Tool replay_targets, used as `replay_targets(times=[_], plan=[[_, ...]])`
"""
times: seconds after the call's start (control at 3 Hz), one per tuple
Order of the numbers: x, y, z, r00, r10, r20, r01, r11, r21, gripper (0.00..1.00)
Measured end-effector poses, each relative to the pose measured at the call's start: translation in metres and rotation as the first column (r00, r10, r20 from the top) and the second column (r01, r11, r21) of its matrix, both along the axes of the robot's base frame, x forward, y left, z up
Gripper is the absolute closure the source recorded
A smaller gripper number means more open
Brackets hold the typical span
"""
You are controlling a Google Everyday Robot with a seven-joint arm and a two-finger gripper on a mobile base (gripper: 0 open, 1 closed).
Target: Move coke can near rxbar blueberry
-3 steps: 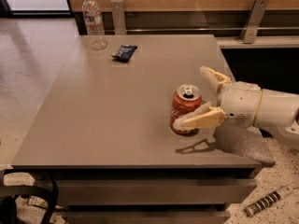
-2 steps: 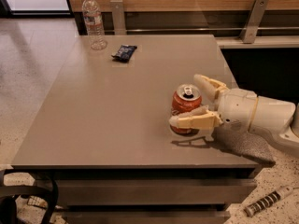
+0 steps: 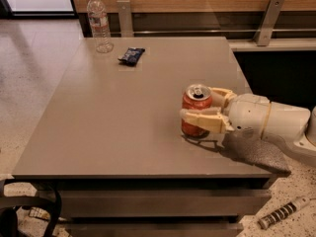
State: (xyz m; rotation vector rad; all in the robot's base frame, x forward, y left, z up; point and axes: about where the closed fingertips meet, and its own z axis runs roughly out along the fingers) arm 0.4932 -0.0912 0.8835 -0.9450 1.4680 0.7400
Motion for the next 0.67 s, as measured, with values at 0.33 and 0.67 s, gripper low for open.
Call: replay_targets(times=[0.33, 0.67], plan=[[-0.0003, 0.0024, 0.0009, 1.0000, 0.004, 0.001, -0.004, 1.000, -0.001, 0.87], [-0.0006, 0.0047, 0.0017, 1.0000, 0.008, 0.002, -0.008, 1.000, -0.002, 1.00]])
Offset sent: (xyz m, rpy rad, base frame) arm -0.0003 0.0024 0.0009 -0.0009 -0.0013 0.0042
